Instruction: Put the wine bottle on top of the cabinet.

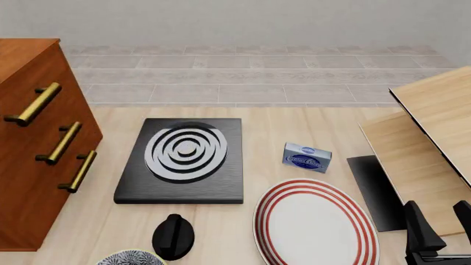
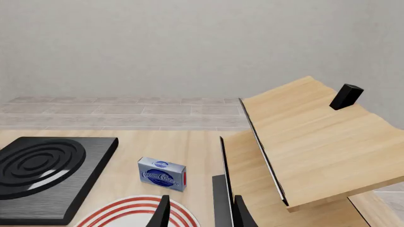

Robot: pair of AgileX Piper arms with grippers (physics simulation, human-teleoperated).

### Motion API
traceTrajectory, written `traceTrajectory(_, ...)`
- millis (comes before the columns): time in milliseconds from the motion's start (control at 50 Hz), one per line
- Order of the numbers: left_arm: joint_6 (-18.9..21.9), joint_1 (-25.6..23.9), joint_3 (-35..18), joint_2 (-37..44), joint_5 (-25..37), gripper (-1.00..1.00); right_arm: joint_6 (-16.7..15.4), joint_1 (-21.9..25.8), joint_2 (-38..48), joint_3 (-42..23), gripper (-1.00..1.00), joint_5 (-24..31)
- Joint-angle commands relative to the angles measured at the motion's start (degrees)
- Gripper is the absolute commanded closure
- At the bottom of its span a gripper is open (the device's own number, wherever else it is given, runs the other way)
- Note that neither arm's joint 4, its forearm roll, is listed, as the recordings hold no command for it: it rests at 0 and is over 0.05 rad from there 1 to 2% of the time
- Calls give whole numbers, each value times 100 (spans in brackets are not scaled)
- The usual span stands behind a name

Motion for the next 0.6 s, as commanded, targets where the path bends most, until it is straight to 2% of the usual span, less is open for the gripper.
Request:
traceTrajectory(20, 77, -27, 327, -139, -186, 100, -1, -1, 0, 0, -100, 0)
traceTrajectory(600, 204, -17, 600, -116, -337, 100, 1, 1, -1, 0, -100, 0)
